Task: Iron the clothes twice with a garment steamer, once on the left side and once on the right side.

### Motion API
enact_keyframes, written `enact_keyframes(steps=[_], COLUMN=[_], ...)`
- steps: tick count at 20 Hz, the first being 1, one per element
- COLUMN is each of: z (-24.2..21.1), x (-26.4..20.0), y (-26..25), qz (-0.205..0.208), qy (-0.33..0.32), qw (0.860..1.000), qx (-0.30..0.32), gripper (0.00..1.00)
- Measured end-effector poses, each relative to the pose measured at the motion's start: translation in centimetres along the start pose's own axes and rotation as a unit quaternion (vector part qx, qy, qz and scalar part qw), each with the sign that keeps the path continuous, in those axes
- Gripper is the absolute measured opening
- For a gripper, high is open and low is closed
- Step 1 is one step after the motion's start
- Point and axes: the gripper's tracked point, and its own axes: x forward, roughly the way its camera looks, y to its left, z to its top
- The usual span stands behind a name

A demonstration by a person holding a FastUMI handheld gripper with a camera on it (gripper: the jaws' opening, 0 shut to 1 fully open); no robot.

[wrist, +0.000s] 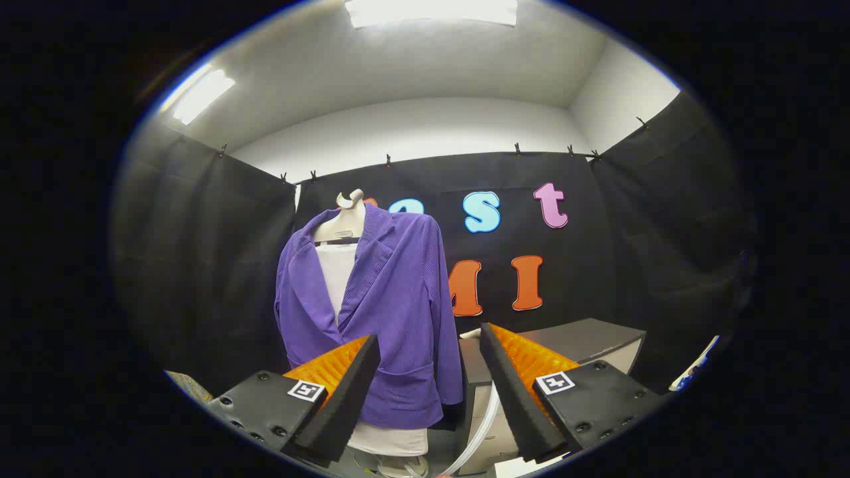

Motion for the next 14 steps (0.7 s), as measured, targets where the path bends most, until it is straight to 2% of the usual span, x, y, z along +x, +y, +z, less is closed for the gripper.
enact_keyframes(steps=[14], z=[0.00], x=[0.11], y=[0.13], qz=[0.001], qy=[0.004], qw=[1.000], qx=[0.005], gripper=[1.00])
